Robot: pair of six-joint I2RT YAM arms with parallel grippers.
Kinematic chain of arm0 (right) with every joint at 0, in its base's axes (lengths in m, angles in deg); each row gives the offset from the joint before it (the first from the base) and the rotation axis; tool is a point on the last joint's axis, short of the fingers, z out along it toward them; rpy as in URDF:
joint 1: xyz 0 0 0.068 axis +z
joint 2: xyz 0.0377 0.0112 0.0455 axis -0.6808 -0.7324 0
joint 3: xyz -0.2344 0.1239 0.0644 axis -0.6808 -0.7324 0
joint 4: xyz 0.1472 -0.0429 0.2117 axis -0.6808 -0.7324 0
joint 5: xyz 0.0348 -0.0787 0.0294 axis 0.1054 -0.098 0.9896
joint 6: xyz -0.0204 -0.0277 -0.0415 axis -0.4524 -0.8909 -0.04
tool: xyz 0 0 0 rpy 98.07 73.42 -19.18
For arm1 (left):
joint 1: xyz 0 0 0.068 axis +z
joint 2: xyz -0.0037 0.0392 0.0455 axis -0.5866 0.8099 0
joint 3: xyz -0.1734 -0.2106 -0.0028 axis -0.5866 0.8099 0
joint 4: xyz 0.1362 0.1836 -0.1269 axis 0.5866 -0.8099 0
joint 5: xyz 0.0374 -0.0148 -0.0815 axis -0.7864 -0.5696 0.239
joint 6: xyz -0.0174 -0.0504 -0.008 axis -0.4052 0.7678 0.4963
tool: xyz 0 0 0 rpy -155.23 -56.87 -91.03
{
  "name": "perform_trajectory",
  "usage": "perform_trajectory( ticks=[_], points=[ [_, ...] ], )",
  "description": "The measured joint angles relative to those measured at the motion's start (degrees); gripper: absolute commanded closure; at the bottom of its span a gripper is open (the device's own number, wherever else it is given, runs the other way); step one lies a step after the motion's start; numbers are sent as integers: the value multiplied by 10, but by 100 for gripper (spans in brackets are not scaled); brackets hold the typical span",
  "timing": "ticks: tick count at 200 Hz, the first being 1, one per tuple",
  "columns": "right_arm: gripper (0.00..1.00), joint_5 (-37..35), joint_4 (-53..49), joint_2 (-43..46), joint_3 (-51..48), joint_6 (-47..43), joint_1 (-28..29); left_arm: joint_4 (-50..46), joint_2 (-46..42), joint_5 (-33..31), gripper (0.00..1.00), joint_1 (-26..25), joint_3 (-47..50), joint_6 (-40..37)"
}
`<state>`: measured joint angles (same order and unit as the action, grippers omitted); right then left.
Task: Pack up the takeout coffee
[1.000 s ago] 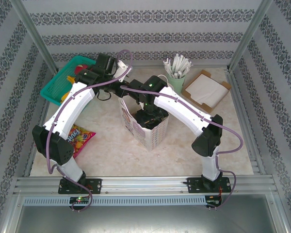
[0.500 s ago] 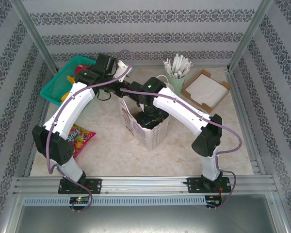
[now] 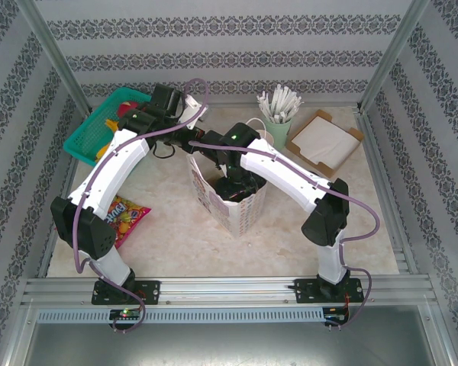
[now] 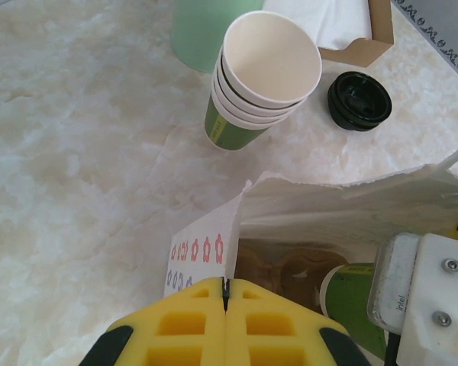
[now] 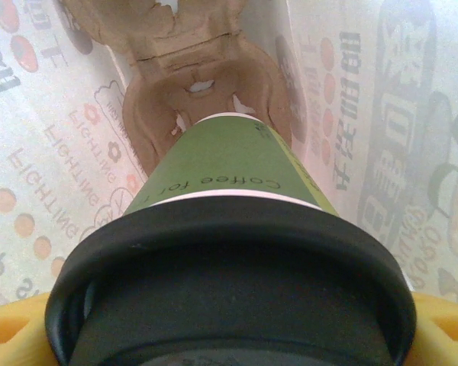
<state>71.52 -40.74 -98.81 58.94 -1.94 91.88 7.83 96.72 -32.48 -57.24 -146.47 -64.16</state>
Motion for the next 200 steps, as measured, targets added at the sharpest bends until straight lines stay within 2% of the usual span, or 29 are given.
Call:
perform_trajectory(
  ticks=[200],
  points=[
    [32, 0, 18, -1, -31, -11, -1, 0, 0, 2, 100, 0, 1, 2]
  ],
)
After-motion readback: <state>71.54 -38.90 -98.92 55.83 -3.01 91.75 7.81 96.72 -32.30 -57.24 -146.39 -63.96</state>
